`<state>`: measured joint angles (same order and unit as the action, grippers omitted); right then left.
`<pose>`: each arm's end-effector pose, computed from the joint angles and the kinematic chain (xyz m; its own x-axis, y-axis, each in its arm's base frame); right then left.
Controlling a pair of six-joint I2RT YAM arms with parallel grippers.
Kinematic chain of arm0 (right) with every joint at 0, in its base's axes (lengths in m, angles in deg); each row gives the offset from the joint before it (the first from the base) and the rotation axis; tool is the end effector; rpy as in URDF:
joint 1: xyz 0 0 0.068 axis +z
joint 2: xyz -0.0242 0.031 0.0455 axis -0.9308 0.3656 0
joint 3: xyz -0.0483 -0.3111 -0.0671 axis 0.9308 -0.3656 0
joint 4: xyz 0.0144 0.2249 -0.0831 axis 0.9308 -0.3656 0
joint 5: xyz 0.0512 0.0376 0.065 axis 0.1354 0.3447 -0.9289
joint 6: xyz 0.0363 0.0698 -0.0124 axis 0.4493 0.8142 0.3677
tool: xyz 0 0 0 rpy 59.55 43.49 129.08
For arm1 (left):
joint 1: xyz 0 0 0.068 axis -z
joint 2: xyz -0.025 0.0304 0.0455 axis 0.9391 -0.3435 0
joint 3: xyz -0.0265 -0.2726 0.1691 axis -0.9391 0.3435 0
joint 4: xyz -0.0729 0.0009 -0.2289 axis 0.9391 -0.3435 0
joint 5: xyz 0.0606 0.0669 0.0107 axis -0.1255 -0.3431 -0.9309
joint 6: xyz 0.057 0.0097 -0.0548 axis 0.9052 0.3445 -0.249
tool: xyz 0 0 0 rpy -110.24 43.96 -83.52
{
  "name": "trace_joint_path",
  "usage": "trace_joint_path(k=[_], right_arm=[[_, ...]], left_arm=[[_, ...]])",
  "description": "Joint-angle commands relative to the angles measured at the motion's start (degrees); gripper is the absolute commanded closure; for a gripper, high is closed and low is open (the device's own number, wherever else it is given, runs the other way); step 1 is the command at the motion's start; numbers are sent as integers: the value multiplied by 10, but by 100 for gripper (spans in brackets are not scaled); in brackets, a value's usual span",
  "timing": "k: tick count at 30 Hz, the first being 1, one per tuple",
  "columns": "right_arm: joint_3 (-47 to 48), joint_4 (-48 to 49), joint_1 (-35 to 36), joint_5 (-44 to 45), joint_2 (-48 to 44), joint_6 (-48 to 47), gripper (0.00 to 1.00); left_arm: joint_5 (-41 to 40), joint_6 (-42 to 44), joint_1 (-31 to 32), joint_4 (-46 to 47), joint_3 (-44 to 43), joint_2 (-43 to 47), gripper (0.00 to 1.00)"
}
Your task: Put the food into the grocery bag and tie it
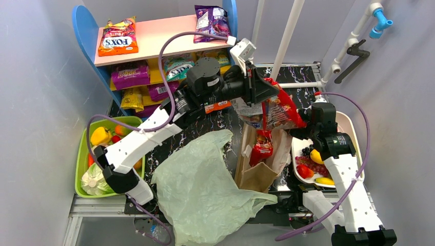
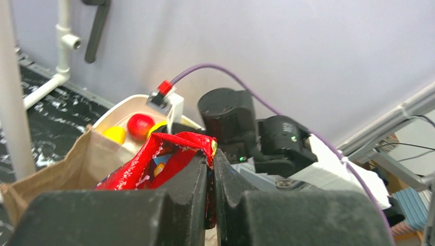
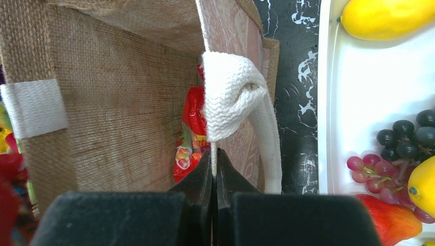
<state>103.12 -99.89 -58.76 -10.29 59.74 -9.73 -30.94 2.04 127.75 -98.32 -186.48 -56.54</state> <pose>0.1346 0.0273 0.3508 -0.5957 0.4003 -0.6963 0.0905 0.8949 0.4371 0.1667 -0.3010 0.5810 -0.3380 -0.2581 -0.9051 0.9020 0.1857 -0.3898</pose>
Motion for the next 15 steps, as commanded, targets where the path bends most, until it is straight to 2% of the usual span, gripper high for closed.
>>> trace_joint_path(k=[1, 9, 15], right_arm=[[13, 13, 0, 8, -2, -2, 99], [10, 15, -1, 7, -2, -4, 99], [8, 16, 0, 7, -4, -4, 99]], left_arm=[[68, -25, 2, 102, -110, 5, 100], [142, -23, 2, 90, -123, -15, 100], [170, -56, -2, 168, -18, -3, 100]])
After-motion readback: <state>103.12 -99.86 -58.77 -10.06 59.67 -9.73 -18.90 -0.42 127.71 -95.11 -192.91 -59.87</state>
